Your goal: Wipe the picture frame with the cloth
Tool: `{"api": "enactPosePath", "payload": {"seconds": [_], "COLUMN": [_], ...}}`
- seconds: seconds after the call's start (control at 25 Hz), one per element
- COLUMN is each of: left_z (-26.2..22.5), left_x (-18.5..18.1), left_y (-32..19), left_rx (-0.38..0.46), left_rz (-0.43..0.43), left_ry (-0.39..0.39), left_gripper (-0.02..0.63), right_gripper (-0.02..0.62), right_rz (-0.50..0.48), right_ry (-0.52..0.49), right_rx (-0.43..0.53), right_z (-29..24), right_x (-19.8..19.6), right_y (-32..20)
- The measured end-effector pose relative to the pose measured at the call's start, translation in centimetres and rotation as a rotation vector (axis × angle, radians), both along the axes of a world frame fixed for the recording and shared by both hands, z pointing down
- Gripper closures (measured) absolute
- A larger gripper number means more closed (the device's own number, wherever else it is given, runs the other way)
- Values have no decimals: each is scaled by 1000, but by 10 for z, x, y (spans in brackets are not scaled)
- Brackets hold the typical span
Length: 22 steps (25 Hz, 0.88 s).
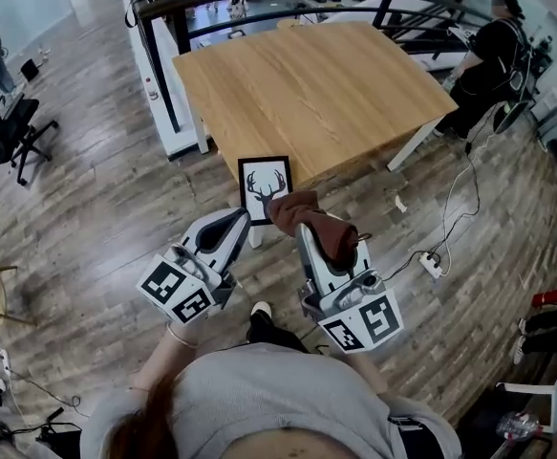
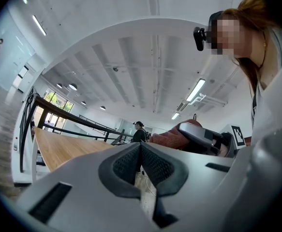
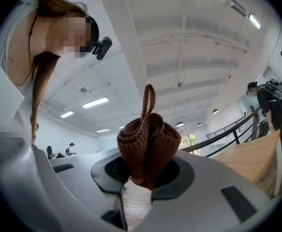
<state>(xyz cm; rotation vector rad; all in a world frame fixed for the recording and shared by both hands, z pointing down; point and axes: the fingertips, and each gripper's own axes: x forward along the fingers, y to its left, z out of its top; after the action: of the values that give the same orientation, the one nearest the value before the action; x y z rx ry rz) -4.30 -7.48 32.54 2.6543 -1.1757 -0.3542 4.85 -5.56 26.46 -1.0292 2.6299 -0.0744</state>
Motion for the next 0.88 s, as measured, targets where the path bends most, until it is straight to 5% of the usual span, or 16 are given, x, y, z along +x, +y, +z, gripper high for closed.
{"api": "enactPosePath", "payload": {"seconds": [0.4, 0.88], "left_z": [9, 6], "left_x": [-30, -12], "left_y": [134, 234], "left_rx": [-17, 19], "left_rz": [-26, 21], "left_ry": [-9, -29], "left_gripper": [597, 597], "right_gripper": [499, 499], "right_rz": [28, 84], "right_ry": [40, 62], "right_rx": [-20, -14], "right_z": [9, 20], "right_x": [-21, -15], "right_y": [136, 245]}}
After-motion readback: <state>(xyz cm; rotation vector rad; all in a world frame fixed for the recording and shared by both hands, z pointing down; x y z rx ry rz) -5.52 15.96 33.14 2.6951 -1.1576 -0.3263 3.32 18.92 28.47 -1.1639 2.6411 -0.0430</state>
